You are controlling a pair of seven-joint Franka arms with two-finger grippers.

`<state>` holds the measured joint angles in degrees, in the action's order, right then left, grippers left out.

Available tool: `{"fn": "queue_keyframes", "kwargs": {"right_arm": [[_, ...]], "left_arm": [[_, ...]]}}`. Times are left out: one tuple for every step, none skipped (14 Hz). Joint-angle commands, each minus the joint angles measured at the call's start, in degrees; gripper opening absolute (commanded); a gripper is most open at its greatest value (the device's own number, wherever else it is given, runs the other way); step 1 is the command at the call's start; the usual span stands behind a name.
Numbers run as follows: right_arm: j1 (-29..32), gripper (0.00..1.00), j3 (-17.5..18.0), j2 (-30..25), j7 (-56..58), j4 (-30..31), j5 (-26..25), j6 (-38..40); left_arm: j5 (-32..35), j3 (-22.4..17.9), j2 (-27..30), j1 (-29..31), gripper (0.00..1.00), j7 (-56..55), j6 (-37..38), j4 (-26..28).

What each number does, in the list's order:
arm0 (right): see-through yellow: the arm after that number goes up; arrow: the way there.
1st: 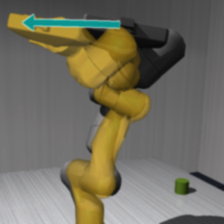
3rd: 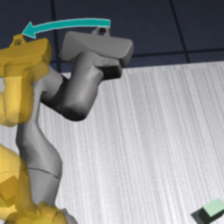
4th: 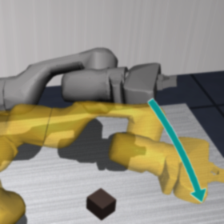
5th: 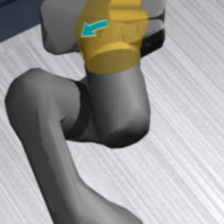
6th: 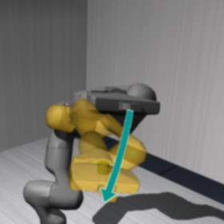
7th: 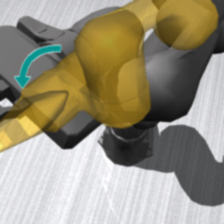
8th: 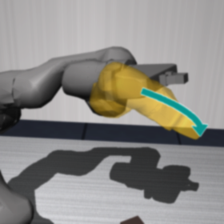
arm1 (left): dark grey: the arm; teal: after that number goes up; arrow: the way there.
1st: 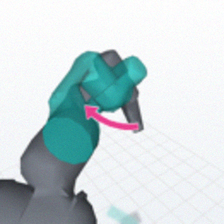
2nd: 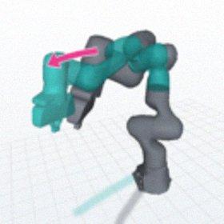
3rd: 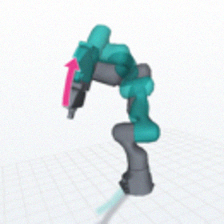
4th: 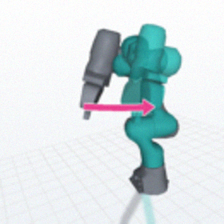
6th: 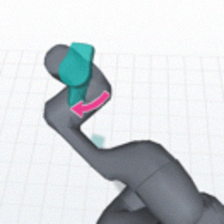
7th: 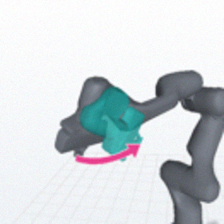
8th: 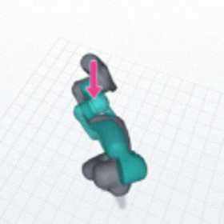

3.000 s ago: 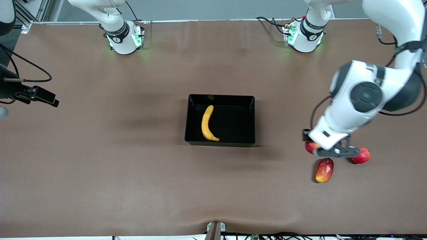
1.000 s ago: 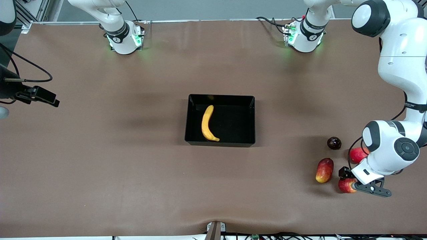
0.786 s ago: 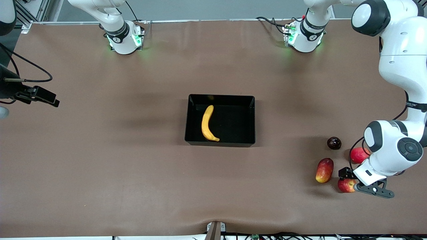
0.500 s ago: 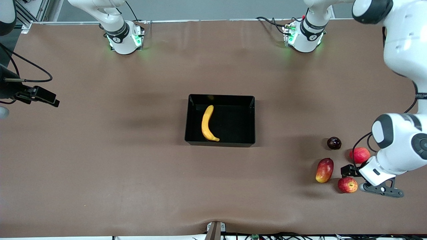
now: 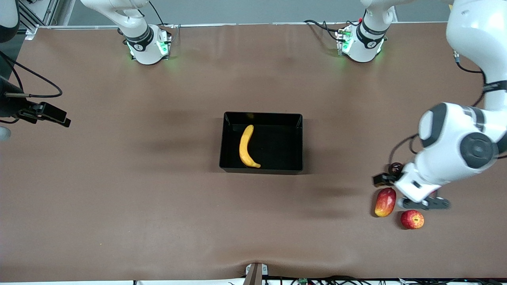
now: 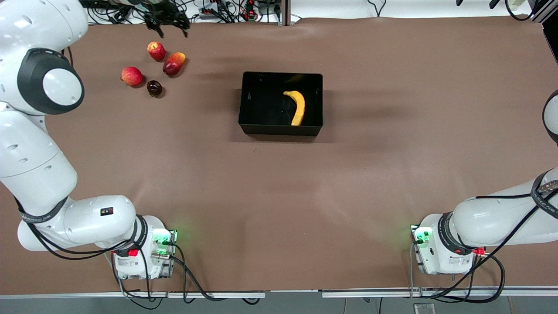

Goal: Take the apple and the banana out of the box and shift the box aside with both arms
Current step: 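Release the apple and move the left gripper back into the box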

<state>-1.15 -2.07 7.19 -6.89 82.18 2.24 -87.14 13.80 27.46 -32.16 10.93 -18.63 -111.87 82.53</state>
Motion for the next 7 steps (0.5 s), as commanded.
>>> {"fn": "queue_keyframes", "kwargs": {"right_arm": [[0.19,1.0,0.22,-0.25,-0.84,0.0,0.31,0.22],[0.19,1.0,0.13,-0.34,-0.93,0.09,0.31,0.22],[0.19,1.0,0.22,-0.25,-0.93,0.09,0.31,0.22],[0.19,1.0,0.22,-0.25,-0.84,0.09,0.31,0.22],[0.1,1.0,0.22,-0.25,-0.84,0.09,0.31,0.22],[0.1,1.0,0.22,-0.25,-0.84,0.09,0.31,0.22],[0.1,1.0,0.22,-0.25,-0.84,0.09,0.31,0.22]], "left_arm": [[-0.18,6.26,4.12,0.5,1.0,-10.24,-0.98,7.28],[0.35,9.07,4.21,0.06,1.0,-15.33,-1.76,8.43],[0.96,10.75,4.13,-1.51,1.0,-19.21,-2.9,9.57],[2.01,10.95,3.95,-4.4,1.0,-22.56,-3.78,9.84],[3.5,10.86,3.51,-8.08,1.0,-25.98,-4.32,9.67],[5.61,10.86,2.21,-11.25,1.0,-29.93,-5.54,9.58],[8.06,10.86,0.89,-14.5,1.0,-34.58,-7.55,9.49]]}}
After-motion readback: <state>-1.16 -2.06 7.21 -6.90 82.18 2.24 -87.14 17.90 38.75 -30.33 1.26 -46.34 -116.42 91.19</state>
